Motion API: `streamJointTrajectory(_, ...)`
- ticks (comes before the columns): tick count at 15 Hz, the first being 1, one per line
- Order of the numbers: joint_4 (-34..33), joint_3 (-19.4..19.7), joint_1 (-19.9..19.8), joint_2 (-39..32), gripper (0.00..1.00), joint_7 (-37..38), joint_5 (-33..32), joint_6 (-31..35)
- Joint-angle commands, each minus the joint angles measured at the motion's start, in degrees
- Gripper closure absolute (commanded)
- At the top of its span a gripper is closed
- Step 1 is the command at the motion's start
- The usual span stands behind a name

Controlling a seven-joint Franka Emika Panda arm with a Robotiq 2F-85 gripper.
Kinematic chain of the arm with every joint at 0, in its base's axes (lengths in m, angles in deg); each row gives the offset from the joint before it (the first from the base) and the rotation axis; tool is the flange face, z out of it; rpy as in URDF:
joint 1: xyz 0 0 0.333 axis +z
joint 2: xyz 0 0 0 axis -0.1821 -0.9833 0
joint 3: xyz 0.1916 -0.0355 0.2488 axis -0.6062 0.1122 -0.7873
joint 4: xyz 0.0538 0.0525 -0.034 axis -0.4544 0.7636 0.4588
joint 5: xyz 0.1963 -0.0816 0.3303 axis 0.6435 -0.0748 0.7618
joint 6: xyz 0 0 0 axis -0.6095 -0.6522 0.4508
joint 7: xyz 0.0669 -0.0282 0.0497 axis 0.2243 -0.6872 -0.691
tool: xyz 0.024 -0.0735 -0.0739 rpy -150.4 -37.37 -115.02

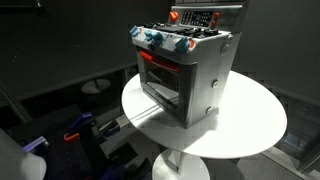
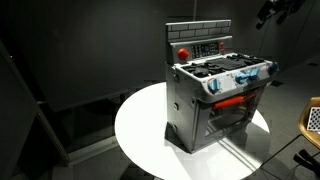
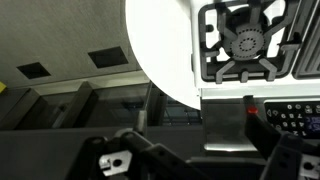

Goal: Press the orange button on the stove

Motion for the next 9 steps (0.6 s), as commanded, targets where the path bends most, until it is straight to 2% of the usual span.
streamJointTrajectory(1,-5.0,0.9,0.0,-6.6,0.00,3.3,-3.2,1.1)
streamJointTrajectory(9,-11.2,3.5,3.9,-15.6,0.00,4.6,-2.1,0.4)
